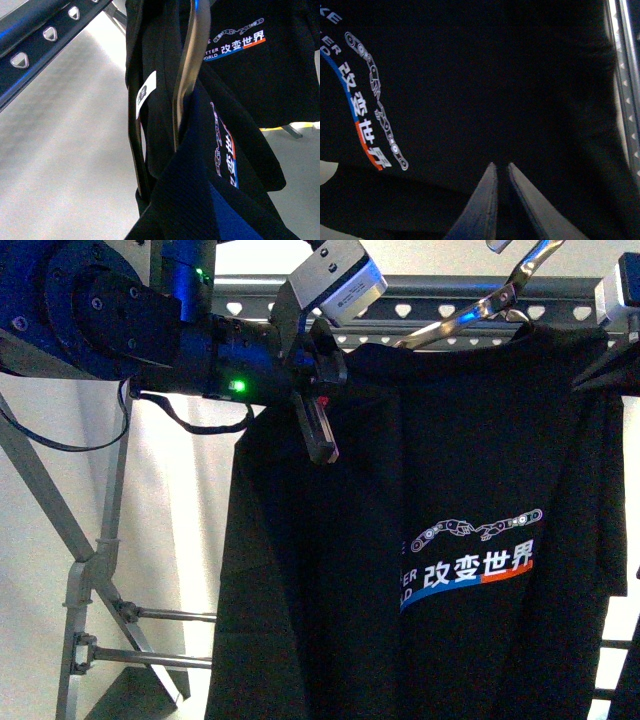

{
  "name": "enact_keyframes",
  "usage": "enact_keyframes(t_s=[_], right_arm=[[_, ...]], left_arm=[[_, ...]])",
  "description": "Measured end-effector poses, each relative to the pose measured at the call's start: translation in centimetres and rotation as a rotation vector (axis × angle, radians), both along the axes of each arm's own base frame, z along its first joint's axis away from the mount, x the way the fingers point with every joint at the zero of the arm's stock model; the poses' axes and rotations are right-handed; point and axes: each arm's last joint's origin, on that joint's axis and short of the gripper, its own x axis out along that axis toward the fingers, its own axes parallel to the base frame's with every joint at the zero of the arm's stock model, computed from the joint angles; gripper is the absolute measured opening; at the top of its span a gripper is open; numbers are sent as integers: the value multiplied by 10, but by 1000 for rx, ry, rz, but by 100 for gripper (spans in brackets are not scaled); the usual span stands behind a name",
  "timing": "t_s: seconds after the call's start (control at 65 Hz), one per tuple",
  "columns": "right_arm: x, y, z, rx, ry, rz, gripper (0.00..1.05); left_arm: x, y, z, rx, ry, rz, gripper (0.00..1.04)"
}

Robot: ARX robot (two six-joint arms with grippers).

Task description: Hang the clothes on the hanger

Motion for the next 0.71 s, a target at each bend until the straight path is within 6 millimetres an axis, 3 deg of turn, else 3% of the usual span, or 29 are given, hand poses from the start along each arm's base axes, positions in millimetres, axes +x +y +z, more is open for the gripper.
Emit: enact_keyframes(t_s=[0.508, 0.708], right_arm=[[-10, -21, 13, 18, -102, 11, 3], [-13, -25, 22, 24, -130, 25, 31]], left_arm=[[0, 0, 0, 0, 0, 0, 4], [0, 0, 0, 0, 0, 0, 4]])
